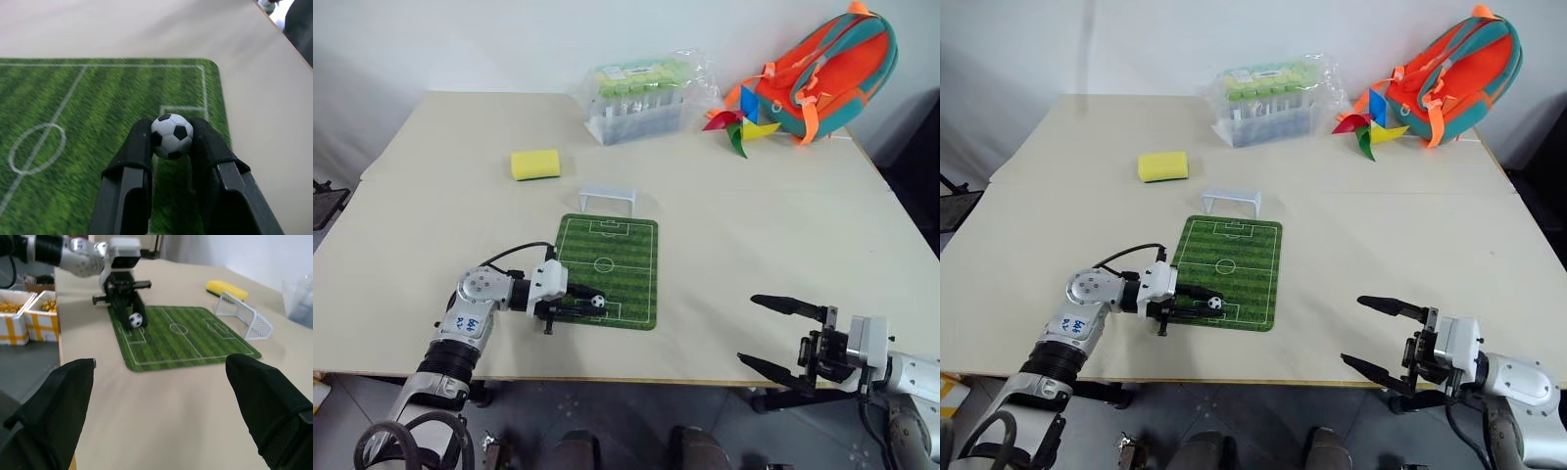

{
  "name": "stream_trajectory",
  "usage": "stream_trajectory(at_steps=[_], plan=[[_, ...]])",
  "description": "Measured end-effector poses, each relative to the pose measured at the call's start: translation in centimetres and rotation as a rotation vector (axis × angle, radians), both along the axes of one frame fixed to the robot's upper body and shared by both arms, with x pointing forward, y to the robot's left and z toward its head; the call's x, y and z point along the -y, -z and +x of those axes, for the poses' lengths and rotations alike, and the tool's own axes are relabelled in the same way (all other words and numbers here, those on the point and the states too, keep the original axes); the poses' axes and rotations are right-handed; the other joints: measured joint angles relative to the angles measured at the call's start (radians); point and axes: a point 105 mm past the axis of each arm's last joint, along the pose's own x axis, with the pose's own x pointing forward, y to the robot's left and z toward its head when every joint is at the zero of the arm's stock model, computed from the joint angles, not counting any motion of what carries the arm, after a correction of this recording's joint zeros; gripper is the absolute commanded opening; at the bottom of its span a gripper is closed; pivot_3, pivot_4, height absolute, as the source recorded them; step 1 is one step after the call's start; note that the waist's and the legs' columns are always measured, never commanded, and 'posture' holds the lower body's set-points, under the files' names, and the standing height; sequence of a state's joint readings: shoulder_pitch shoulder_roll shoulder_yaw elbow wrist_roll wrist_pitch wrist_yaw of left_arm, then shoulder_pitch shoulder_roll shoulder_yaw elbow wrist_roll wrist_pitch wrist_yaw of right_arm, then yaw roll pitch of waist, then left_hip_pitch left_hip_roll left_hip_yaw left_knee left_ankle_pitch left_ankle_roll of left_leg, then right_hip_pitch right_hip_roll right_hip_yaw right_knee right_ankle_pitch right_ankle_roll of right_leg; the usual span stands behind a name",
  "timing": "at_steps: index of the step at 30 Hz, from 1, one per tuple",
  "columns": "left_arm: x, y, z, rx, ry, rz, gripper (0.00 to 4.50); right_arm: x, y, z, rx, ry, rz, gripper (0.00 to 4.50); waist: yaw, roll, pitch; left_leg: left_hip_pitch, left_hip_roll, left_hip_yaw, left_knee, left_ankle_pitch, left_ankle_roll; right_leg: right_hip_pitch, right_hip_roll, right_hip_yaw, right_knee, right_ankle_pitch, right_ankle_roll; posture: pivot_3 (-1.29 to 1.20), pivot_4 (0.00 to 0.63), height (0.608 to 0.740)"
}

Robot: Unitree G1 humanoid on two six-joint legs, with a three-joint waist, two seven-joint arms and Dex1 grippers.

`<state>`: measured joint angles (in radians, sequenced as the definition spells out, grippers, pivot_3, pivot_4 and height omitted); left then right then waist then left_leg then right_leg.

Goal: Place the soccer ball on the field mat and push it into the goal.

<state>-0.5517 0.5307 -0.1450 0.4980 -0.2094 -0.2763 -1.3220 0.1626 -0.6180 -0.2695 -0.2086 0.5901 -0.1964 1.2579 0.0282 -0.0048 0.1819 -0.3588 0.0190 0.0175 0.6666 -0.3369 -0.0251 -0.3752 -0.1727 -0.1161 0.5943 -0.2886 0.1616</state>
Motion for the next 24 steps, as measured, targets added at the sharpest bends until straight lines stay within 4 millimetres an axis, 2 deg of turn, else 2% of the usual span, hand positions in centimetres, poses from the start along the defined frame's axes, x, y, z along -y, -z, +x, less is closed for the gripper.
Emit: stream_trajectory(at_steps=[7,10,14,24], plan=[[0.3,0.4,-0.2,0.004,0.018,0.017,0.85,0.0,0.1,0.1,0.001,0.013,-0.005,4.50,-0.002,0.000,0.000,0.000,0.000,0.000,0.000,0.000,0.000,0.000,0.000,0.000,-0.001,0.001,0.000,0.00,0.150,0.740],[0.3,0.4,-0.2,0.001,0.015,0.017,1.91,-0.3,0.3,0.1,-0.002,0.003,-0.002,4.50,-0.003,0.000,0.000,0.000,0.000,0.000,0.000,0.000,0.000,0.000,0.000,0.000,0.000,0.001,0.000,0.00,0.150,0.740],[0.3,0.3,-0.1,0.012,0.008,0.009,3.08,-0.6,0.0,0.5,0.017,-0.009,-0.003,4.50,-0.003,0.000,0.000,0.000,0.000,0.000,0.000,0.000,0.000,0.000,0.000,0.000,-0.001,0.001,0.000,0.00,0.150,0.740],[0.4,0.3,-0.4,0.028,0.007,-0.020,3.08,-1.4,-0.1,1.0,0.017,-0.033,0.007,4.50,-0.003,0.000,0.000,0.000,0.000,0.000,0.000,0.000,0.000,0.000,0.000,0.000,0.000,0.001,0.000,0.00,0.150,0.740]])
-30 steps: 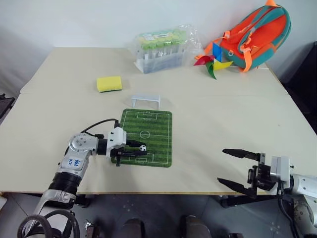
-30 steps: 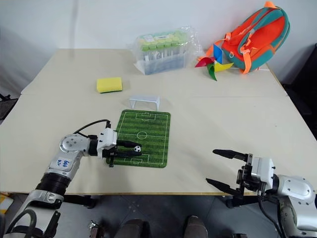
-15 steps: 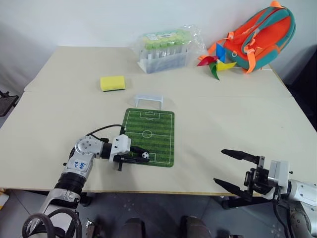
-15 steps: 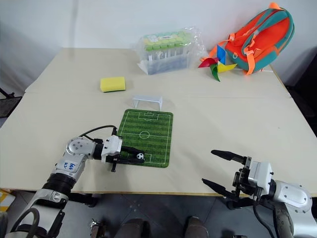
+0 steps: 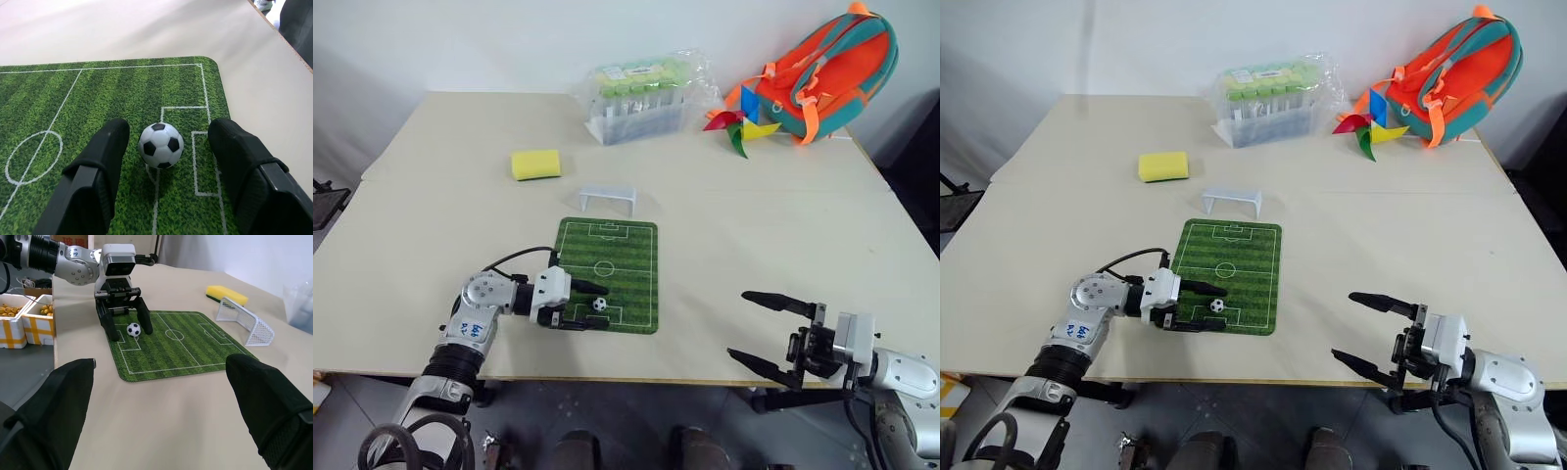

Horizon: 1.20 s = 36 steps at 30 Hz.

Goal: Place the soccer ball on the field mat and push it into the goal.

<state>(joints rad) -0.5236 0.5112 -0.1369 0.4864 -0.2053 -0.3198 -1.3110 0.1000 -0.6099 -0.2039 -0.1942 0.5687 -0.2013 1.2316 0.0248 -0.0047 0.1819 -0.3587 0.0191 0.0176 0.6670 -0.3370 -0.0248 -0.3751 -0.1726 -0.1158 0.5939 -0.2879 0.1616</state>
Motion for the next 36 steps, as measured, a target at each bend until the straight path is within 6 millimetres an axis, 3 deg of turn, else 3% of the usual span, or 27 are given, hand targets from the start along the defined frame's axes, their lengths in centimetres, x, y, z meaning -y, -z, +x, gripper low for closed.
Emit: stream_trajectory(at_steps=[11,17,19,23,26,29,34,36], plan=[[-0.7,-0.3,-0.3,-0.002,-0.010,-0.031,3.08,-1.0,-0.3,0.9,-0.005,-0.007,0.009,4.50,0.001,0.000,0.000,0.000,0.000,0.000,0.000,0.000,0.000,0.000,0.000,0.000,0.000,0.000,0.000,0.00,0.150,0.740],[-1.2,-2.0,-0.3,0.035,-0.033,-0.100,3.08,-1.2,-0.3,1.1,-0.010,-0.009,0.012,4.50,-0.001,0.000,0.000,0.000,0.000,0.000,0.000,0.000,0.000,0.000,0.000,0.000,0.000,0.000,0.000,0.00,0.150,0.740],[-2.0,-2.7,-0.6,0.037,-0.046,-0.117,3.08,-1.5,-0.3,1.2,-0.015,-0.018,0.013,4.50,-0.002,0.000,0.000,0.000,0.000,0.000,0.000,0.000,0.000,0.000,0.000,0.000,0.000,0.000,0.000,0.00,0.150,0.740],[-5.4,-4.3,-3.0,0.005,-0.094,-0.112,3.08,-1.8,-0.7,1.3,-0.011,-0.037,0.021,4.50,-0.024,0.000,0.000,0.000,0.002,0.000,-0.001,0.000,0.000,-0.001,0.001,0.001,0.000,0.000,0.000,0.00,0.150,0.740],[-7.5,-4.9,-5.1,-0.036,-0.139,-0.101,2.50,-1.8,-1.1,1.3,-0.007,-0.051,0.031,4.50,-0.025,0.001,0.001,0.001,0.002,0.000,-0.001,-0.001,0.000,0.000,0.001,0.001,0.000,0.000,0.000,0.00,0.150,0.740],[-8.8,-3.3,-8.4,-0.161,-0.155,-0.074,1.60,-1.9,-1.6,1.3,0.012,-0.075,0.024,4.50,-0.025,0.002,0.001,0.001,0.002,0.001,-0.001,-0.002,0.000,0.000,0.001,0.002,-0.001,0.000,-0.001,0.00,0.150,0.740],[-8.3,-1.2,-10.8,-0.249,-0.144,-0.088,0.01,-2.0,-1.8,1.1,0.019,-0.110,0.006,4.50,-0.005,0.003,0.002,0.001,0.003,0.001,0.000,-0.002,0.000,0.000,0.002,0.002,-0.001,0.000,-0.001,0.00,0.150,0.740],[-7.6,-0.9,-11.0,-0.250,-0.144,-0.114,0.01,-2.1,-1.9,1.0,0.022,-0.128,-0.001,4.50,0.000,0.003,0.002,0.001,0.003,0.001,0.000,-0.002,0.000,0.000,0.002,0.002,-0.001,0.000,-0.001,0.00,0.150,0.740]])
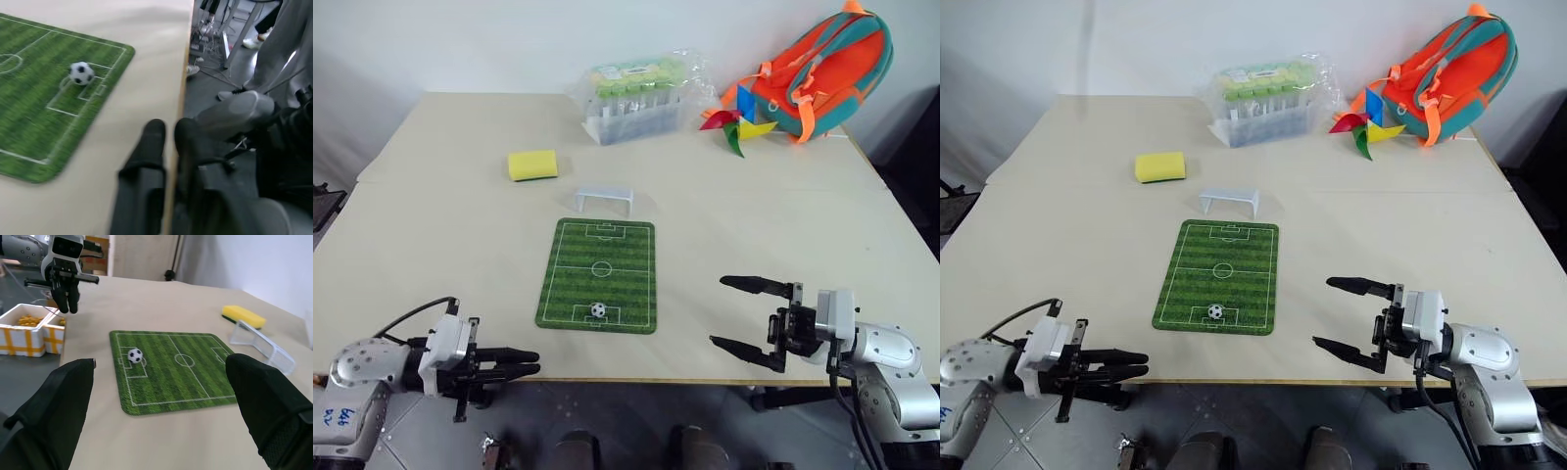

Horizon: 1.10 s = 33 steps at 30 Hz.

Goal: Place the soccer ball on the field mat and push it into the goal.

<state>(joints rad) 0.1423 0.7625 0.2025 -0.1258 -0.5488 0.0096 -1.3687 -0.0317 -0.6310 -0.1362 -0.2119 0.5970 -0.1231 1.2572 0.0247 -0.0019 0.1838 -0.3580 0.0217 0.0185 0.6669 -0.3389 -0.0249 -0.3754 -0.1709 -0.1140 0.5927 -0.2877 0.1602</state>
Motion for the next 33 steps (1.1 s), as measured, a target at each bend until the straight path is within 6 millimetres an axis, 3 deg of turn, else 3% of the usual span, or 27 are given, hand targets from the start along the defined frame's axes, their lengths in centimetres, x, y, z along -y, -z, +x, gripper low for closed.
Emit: stream_trajectory(at_steps=[7,12,23,28,31,33], plan=[[4.1,0.7,1.5,0.023,0.032,-0.050,0.01,0.1,0.3,-0.4,-0.007,-0.033,-0.028,4.50,0.000,0.000,0.000,0.000,0.000,0.000,0.000,0.000,0.000,0.000,0.001,0.000,0.000,0.000,0.000,0.00,0.150,0.740],[6.5,0.7,4.3,0.082,0.028,-0.054,0.01,0.7,1.2,-0.7,-0.036,-0.008,-0.036,4.50,0.001,0.000,0.000,0.000,0.000,0.001,0.000,0.000,0.000,0.000,0.001,0.000,0.000,0.000,0.000,0.00,0.150,0.740],[7.2,1.3,8.5,0.092,-0.022,-0.033,0.01,1.8,3.1,-2.3,-0.060,0.059,-0.023,4.50,0.002,0.000,0.000,0.000,0.000,0.001,0.001,0.000,0.000,0.000,0.001,0.001,0.000,0.000,0.000,0.00,0.150,0.740],[8.2,0.4,13.4,0.187,-0.151,-0.024,0.01,2.0,3.2,-2.4,-0.039,0.097,-0.004,4.50,0.005,0.000,0.000,0.000,0.000,0.001,0.004,0.000,0.000,0.001,0.001,0.001,0.001,0.001,0.000,0.00,0.150,0.740],[8.1,-2.0,17.0,0.273,-0.282,-0.073,0.01,2.0,2.9,-1.8,-0.014,0.163,0.057,4.50,0.003,-0.001,0.000,0.000,0.000,0.001,0.004,0.000,0.000,0.001,0.001,0.001,0.000,0.002,0.001,0.00,0.150,0.740],[7.4,-3.8,18.2,0.336,-0.339,-0.100,0.01,2.2,2.7,-1.3,-0.003,0.222,0.086,4.50,-0.006,-0.001,0.000,0.000,0.000,0.003,0.002,0.000,0.000,0.000,0.001,0.001,0.000,0.002,0.001,0.00,0.150,0.740]])
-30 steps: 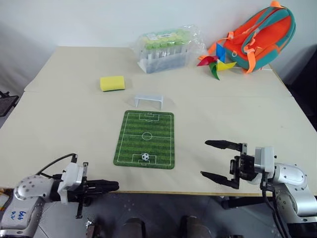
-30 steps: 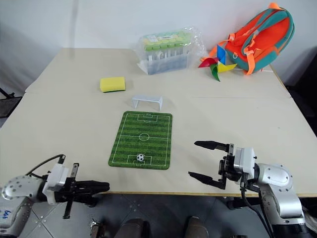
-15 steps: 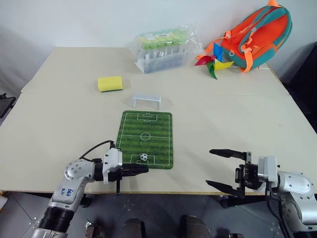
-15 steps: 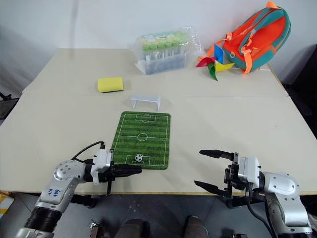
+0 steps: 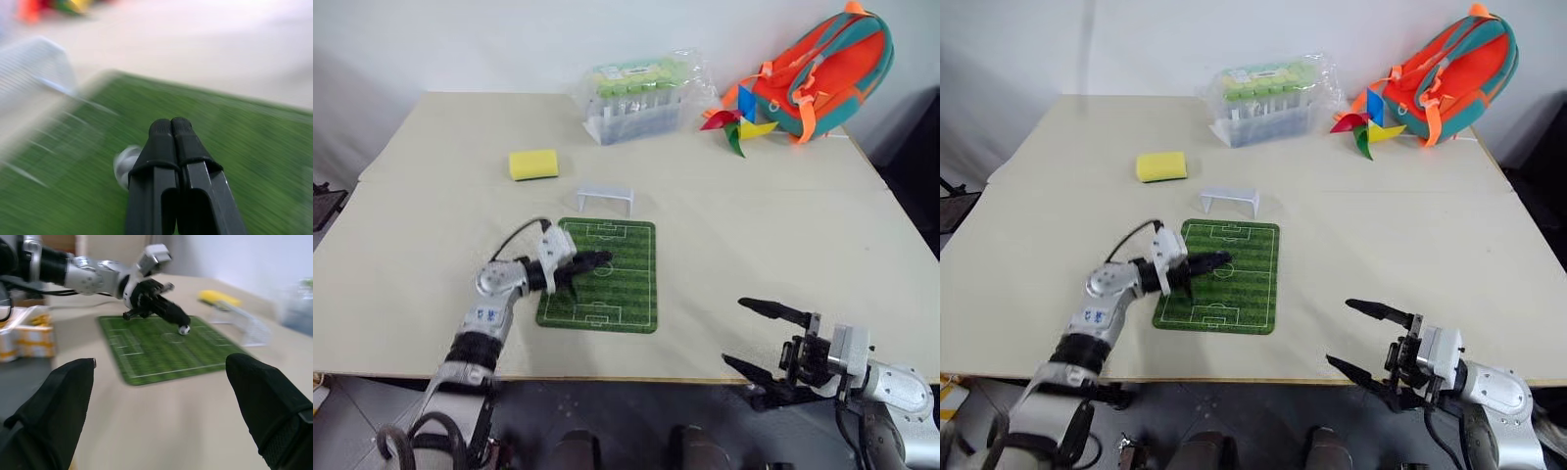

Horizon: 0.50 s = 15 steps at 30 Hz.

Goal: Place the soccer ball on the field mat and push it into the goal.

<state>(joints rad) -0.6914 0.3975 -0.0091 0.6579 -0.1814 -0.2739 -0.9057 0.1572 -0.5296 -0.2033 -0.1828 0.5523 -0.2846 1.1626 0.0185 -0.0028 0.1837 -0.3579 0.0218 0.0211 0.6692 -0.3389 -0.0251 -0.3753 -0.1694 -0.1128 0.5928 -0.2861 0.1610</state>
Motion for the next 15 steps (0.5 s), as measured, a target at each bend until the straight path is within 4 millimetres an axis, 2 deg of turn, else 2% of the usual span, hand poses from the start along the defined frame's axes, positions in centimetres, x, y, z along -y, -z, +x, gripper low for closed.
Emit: stream_trajectory(at_steps=[3,7,8,11,13,15], plan=[[-1.3,-0.1,-0.9,0.031,0.018,-0.010,0.01,0.2,-0.2,0.8,0.012,0.089,0.051,4.50,-0.013,0.001,-0.001,0.002,0.000,0.002,-0.004,0.000,0.000,0.000,0.000,0.001,0.000,0.000,0.000,0.00,0.150,0.740],[-3.6,2.9,-5.2,-0.064,0.097,-0.005,0.01,0.6,-0.9,1.9,0.047,0.192,0.103,4.50,-0.024,0.001,0.000,0.002,0.002,0.003,-0.004,0.000,0.000,-0.001,0.001,0.001,-0.002,0.000,-0.001,0.00,0.150,0.740],[-4.8,3.7,-6.8,-0.099,0.094,0.012,0.01,0.6,-1.1,2.2,0.058,0.214,0.118,4.50,-0.028,0.001,0.000,0.002,0.003,0.003,-0.004,-0.001,-0.001,-0.001,0.002,0.001,-0.001,0.000,-0.001,0.00,0.150,0.740],[-8.5,4.3,-9.2,-0.168,-0.028,0.003,0.01,0.6,-1.6,2.8,0.077,0.245,0.145,4.50,-0.022,0.001,0.000,0.003,0.005,0.003,-0.003,-0.001,-0.002,-0.001,0.003,0.001,-0.001,0.000,-0.002,0.00,0.150,0.740],[-10.8,3.6,-10.0,-0.168,-0.175,-0.031,0.01,0.6,-1.7,3.2,0.079,0.253,0.152,4.50,-0.009,0.002,0.000,0.003,0.005,0.003,-0.002,-0.002,-0.001,-0.001,0.003,0.002,0.000,0.000,-0.002,0.00,0.150,0.740],[-12.1,3.2,-10.5,-0.169,-0.292,-0.051,0.01,0.3,-1.7,3.6,0.080,0.247,0.157,4.50,0.001,0.002,0.000,0.003,0.005,0.003,-0.001,-0.002,-0.001,-0.001,0.003,0.002,0.000,0.000,-0.003,0.00,0.150,0.740]])
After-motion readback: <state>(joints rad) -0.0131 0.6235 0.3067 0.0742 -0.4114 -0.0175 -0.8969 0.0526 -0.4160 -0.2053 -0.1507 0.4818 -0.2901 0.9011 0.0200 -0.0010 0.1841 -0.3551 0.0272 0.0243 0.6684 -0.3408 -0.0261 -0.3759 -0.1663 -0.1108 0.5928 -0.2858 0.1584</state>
